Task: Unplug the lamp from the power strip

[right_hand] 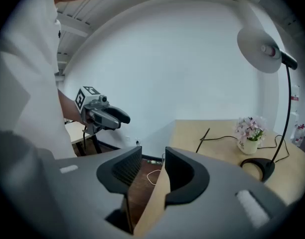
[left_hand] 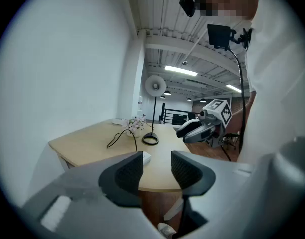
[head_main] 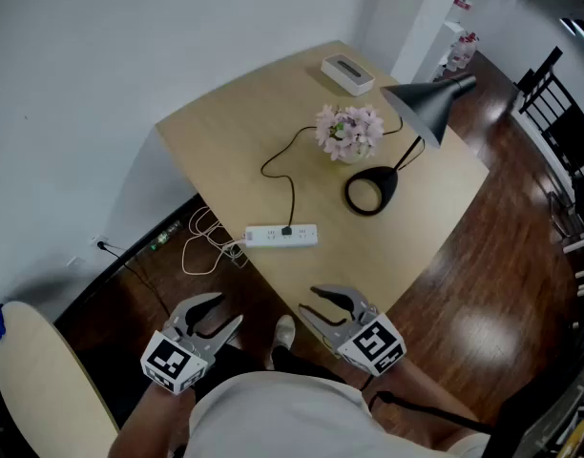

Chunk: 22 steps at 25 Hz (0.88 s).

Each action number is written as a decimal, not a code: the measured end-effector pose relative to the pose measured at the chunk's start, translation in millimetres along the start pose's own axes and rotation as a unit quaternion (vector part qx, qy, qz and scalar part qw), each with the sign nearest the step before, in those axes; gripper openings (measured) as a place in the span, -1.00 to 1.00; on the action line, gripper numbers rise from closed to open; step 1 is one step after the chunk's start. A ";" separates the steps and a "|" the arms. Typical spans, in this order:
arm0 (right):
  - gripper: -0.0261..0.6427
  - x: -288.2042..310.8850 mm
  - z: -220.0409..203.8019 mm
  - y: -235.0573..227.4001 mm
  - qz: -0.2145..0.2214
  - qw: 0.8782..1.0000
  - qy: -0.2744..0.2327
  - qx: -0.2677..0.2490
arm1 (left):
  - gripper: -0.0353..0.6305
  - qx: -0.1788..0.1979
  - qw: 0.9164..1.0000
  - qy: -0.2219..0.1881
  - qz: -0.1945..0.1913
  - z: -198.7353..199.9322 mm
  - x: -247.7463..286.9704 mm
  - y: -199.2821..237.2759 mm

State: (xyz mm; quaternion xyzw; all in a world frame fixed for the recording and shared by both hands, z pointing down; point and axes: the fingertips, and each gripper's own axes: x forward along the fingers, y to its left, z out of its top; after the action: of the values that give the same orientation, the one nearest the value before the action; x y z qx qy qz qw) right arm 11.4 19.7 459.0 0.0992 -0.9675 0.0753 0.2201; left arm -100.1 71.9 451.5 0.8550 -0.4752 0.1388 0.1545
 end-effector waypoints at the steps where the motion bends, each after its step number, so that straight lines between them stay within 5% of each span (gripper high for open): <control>1: -0.46 10.2 0.6 -16.9 -0.006 1.000 0.002 0.009 | -0.33 0.003 1.000 0.002 -0.002 4.2 15.1 12.1; 8: -0.49 59.6 -23.9 -86.3 -0.066 0.995 0.041 0.055 | -0.43 0.062 0.994 0.051 -0.069 0.2 99.2 64.4; 12: -0.50 87.8 -33.6 -100.2 -0.105 0.988 0.068 0.094 | -0.88 0.097 0.985 0.082 -0.121 -8.8 136.5 96.5; 22: -0.51 142.2 -58.1 -145.6 -0.204 0.953 0.121 0.186 | -0.89 0.150 0.928 0.217 -0.262 -70.3 217.7 129.6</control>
State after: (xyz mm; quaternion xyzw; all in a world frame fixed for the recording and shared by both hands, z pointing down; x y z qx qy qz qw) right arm -57.6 -133.0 588.4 0.3241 -0.8614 0.2191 0.3240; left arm -106.3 -132.7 616.5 0.9111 -0.1627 0.3457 0.1546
